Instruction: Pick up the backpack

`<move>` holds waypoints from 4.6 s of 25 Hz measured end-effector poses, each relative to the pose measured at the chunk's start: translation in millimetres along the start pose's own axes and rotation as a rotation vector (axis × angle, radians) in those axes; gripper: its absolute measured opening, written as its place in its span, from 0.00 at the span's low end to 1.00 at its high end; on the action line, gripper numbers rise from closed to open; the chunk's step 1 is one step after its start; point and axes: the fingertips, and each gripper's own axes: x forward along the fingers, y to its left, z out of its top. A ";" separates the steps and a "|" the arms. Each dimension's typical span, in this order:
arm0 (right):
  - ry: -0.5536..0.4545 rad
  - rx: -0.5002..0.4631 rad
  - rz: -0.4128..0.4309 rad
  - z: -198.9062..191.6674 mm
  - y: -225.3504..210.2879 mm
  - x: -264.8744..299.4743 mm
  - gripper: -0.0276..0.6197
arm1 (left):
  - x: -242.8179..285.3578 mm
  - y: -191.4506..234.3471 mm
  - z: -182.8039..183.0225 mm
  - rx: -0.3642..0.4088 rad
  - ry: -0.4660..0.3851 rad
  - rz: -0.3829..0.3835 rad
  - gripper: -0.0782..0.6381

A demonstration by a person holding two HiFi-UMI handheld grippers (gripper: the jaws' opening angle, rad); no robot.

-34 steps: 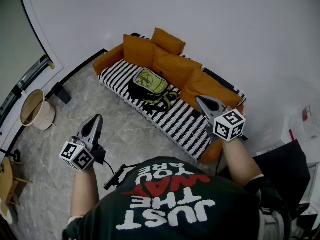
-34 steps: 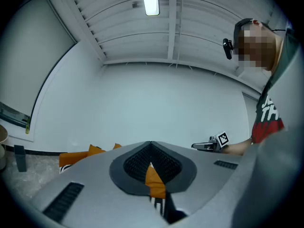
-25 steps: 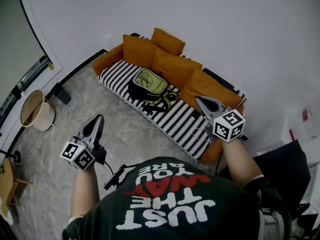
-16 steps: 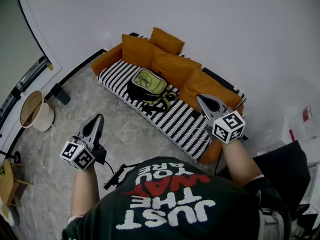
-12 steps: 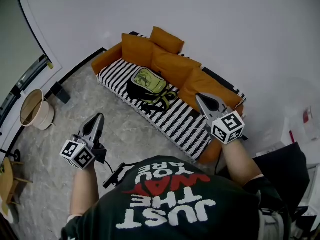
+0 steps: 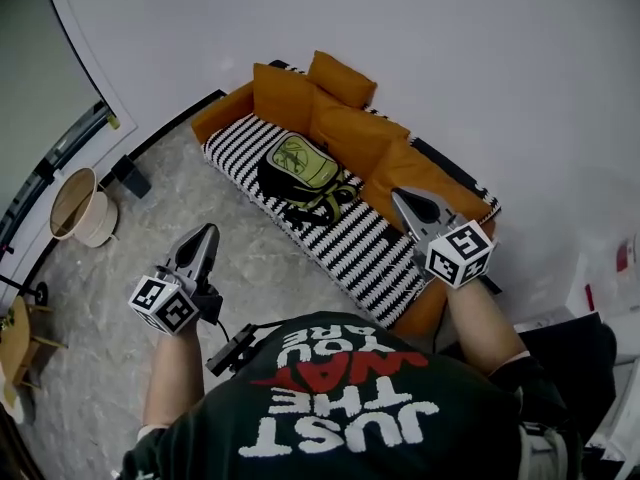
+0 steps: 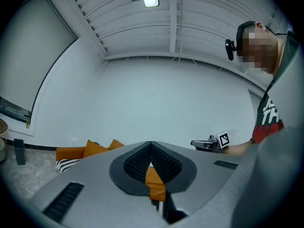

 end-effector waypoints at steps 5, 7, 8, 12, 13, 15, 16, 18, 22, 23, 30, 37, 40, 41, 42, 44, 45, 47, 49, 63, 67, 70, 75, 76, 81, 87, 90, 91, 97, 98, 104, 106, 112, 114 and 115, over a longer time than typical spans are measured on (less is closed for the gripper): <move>0.036 0.039 0.014 -20.0 -18.7 29.0 0.08 | 10.7 21.3 -5.8 -0.012 0.016 0.029 0.12; 0.054 0.047 0.020 -27.4 -23.3 51.1 0.08 | 15.2 42.2 -6.7 -0.019 0.013 0.039 0.12; 0.060 0.052 0.021 -30.7 -25.6 63.8 0.08 | 18.7 55.0 -7.6 -0.024 0.012 0.040 0.12; 0.088 0.067 0.001 -42.8 -37.7 127.5 0.08 | 45.0 125.1 -11.5 -0.041 0.018 0.019 0.12; 0.095 0.069 -0.011 -45.5 -41.7 146.7 0.08 | 54.5 147.5 -11.3 -0.050 0.023 0.012 0.12; 0.100 0.078 -0.044 -47.7 -52.6 190.0 0.08 | 78.2 196.6 -7.8 -0.070 0.029 -0.011 0.12; 0.099 0.086 -0.063 -47.1 -58.7 213.5 0.08 | 92.1 221.9 -5.0 -0.079 0.034 -0.027 0.12; 0.102 0.109 -0.097 -44.6 -68.5 259.6 0.08 | 120.5 269.3 1.9 -0.089 0.058 -0.065 0.12; 0.111 0.157 -0.167 -37.4 -87.3 332.1 0.08 | 173.9 343.7 21.9 -0.080 0.123 -0.163 0.12; 0.118 0.169 -0.187 -37.6 -92.8 346.0 0.08 | 185.2 359.7 25.9 -0.080 0.133 -0.181 0.12; 0.199 0.224 -0.288 -64.4 -133.2 395.5 0.09 | 252.6 426.5 15.9 -0.137 0.195 -0.252 0.12; 0.269 0.310 -0.313 -118.9 -191.9 408.2 0.09 | 321.4 435.9 -12.5 -0.152 0.257 -0.279 0.12; 0.293 0.332 -0.293 -139.9 -229.3 414.8 0.09 | 348.5 437.6 -24.4 -0.126 0.297 -0.246 0.12; 0.301 0.340 -0.285 -146.4 -242.9 417.6 0.09 | 357.4 438.9 -28.9 -0.118 0.315 -0.230 0.12; 0.312 0.349 -0.274 -153.4 -255.5 419.8 0.09 | 365.2 440.2 -34.2 -0.115 0.336 -0.211 0.12; 0.335 0.364 -0.248 -169.2 -277.3 423.0 0.09 | 377.6 442.2 -45.8 -0.113 0.379 -0.170 0.12; 0.346 0.371 -0.234 -177.9 -287.5 425.1 0.09 | 384.4 443.1 -52.5 -0.109 0.399 -0.153 0.12; 0.370 0.377 -0.212 -197.8 -310.6 432.0 0.09 | 405.3 445.8 -70.2 -0.098 0.433 -0.129 0.13; 0.409 0.385 -0.196 -224.0 -331.8 440.9 0.12 | 430.0 451.0 -95.3 -0.107 0.465 -0.110 0.13; 0.777 0.757 -0.249 -514.1 -343.0 439.6 0.55 | 481.9 555.4 -365.2 -0.351 0.758 -0.092 0.52; 0.824 0.867 -0.258 -598.4 -347.7 433.1 0.61 | 486.9 569.5 -446.5 -0.411 0.816 -0.099 0.64; 0.817 0.953 -0.234 -649.6 -346.5 437.8 0.66 | 488.3 574.2 -505.4 -0.441 0.860 -0.115 0.72; 0.842 1.002 -0.152 -689.1 -340.0 432.0 0.73 | 487.8 553.4 -565.6 -0.481 0.938 -0.152 0.81; 0.855 1.001 -0.132 -692.9 -337.8 428.8 0.73 | 489.0 545.7 -573.9 -0.481 0.950 -0.163 0.81; 0.893 1.028 -0.032 -714.5 -326.0 436.6 0.73 | 491.7 542.4 -615.8 -0.453 1.001 -0.150 0.81; 0.953 1.040 0.061 -709.7 -328.3 453.6 0.73 | 497.0 548.7 -614.1 -0.444 0.982 -0.125 0.81; 0.966 1.016 0.051 -704.8 -324.4 454.5 0.73 | 494.8 546.2 -608.9 -0.440 0.991 -0.136 0.80; 0.972 1.006 0.043 -703.7 -322.9 454.6 0.73 | 493.6 544.7 -607.5 -0.440 0.995 -0.142 0.77; 0.973 0.988 0.029 -705.6 -327.3 452.4 0.69 | 502.5 512.9 -612.0 -0.435 0.993 -0.188 0.56; 0.964 0.990 0.023 -701.0 -327.7 454.9 0.61 | 505.3 507.3 -608.0 -0.437 0.986 -0.202 0.52; 0.850 1.082 -0.011 -609.7 -313.9 488.7 0.30 | 501.7 518.2 -529.5 -0.477 0.931 -0.282 0.30; 0.785 1.099 -0.001 -585.5 -313.5 493.7 0.23 | 501.3 517.9 -514.1 -0.473 0.909 -0.297 0.24; 0.673 1.127 0.015 -560.5 -316.5 499.7 0.15 | 505.8 507.6 -494.1 -0.471 0.860 -0.338 0.20; 0.647 1.126 0.022 -553.8 -313.9 495.7 0.14 | 504.8 500.2 -485.6 -0.459 0.845 -0.355 0.19; 0.633 1.127 0.026 -550.4 -312.2 494.0 0.14 | 503.8 497.4 -481.1 -0.454 0.836 -0.362 0.19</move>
